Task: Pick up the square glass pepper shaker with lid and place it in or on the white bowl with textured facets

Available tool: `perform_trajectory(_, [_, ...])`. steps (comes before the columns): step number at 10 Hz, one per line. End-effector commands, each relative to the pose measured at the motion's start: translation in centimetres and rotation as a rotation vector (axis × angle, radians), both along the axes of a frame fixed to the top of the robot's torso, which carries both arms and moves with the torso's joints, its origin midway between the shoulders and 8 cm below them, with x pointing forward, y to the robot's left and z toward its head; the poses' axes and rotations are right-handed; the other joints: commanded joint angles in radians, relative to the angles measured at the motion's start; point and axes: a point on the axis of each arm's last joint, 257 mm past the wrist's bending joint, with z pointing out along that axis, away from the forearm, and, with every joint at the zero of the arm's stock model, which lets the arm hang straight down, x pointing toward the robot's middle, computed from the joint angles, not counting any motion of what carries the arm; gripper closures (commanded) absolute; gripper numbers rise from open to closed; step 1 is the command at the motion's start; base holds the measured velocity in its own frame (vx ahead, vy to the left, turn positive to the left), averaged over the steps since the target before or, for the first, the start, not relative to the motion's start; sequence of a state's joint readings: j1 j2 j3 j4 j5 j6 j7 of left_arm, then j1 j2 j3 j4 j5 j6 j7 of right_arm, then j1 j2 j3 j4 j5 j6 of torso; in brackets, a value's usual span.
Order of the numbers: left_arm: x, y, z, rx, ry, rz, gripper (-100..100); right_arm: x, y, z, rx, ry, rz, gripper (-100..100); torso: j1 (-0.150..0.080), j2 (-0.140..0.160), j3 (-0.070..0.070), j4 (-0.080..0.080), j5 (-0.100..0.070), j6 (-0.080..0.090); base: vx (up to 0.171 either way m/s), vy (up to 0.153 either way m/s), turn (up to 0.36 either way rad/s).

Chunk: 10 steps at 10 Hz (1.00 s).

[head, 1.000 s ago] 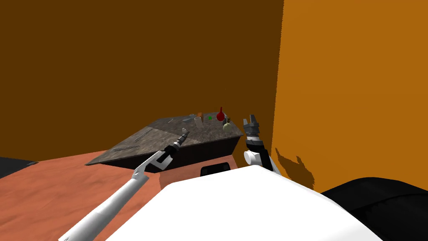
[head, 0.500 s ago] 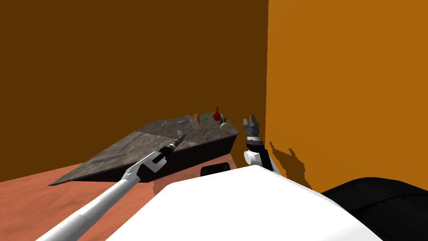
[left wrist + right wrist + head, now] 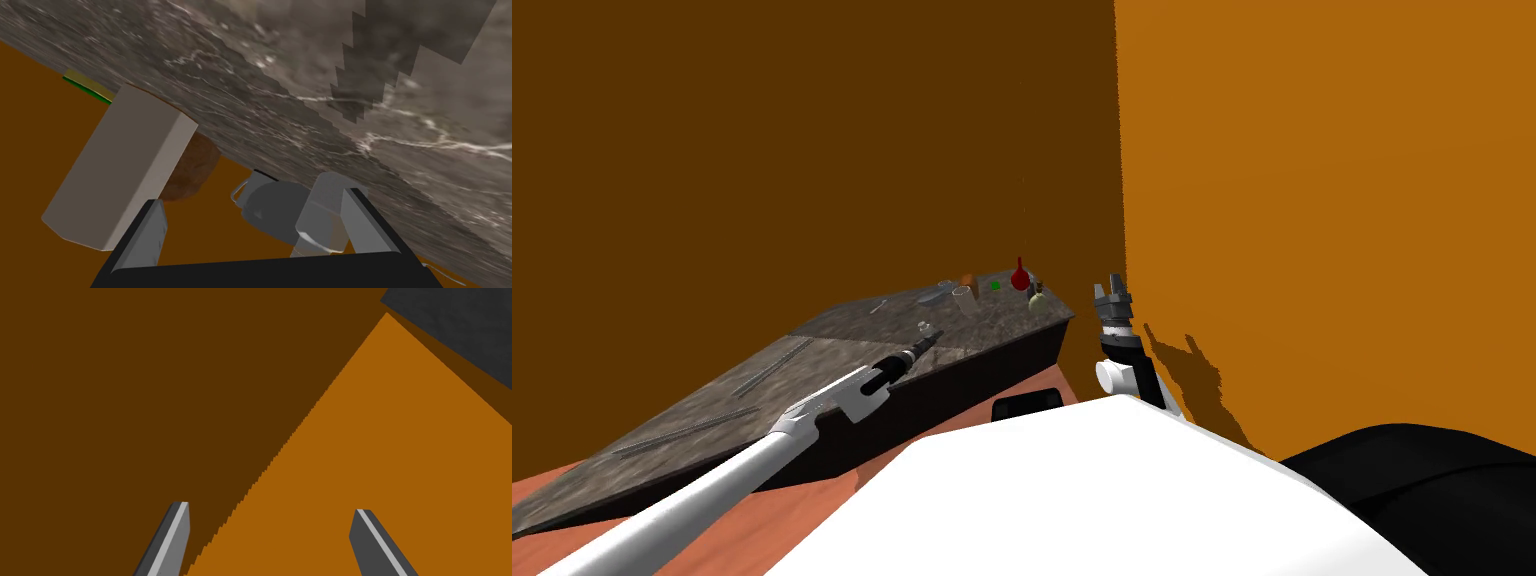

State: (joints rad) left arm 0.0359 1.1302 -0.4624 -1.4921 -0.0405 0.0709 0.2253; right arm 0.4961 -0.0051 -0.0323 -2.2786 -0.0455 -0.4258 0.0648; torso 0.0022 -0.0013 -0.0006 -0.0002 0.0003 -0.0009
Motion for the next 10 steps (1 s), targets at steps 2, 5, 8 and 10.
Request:
perform_trajectory(2, [-0.9, 3.5, -0.6, 0.075, 0.047, 0.042, -100, 0.0, 0.0, 0.0, 0.0, 0.0, 0.0, 0, 0.0, -0.001, 0.0, 0.0, 0.0, 0.001, 0.025, 0.017, -0.18])
perform_trajectory(5, [-2.6, 9.3, -0.5, 0.192, 0.111, 0.109, -100, 0.0, 0.0, 0.0, 0.0, 0.0, 0.0, 0, -0.001, 0.0, 0.0, 0.0, 0.0, 0.0, 0.018, 0.011, -0.198])
perform_trajectory(8, [-3.9, 13.5, 0.2, 0.277, 0.148, 0.158, -100, 0.0, 0.0, 0.0, 0.0, 0.0, 0.0, 0, -0.001, 0.0, 0.0, 0.0, 0.0, 0.0, 0.017, 0.011, -0.154])
perform_trajectory(10, [-4.4, 15.2, 0.7, 0.312, 0.16, 0.179, -100, 0.0, 0.0, 0.0, 0.0, 0.0, 0.0, 0, -0.002, 0.001, 0.0, 0.0, 0.0, 0.0, 0.011, 0.006, -0.107])
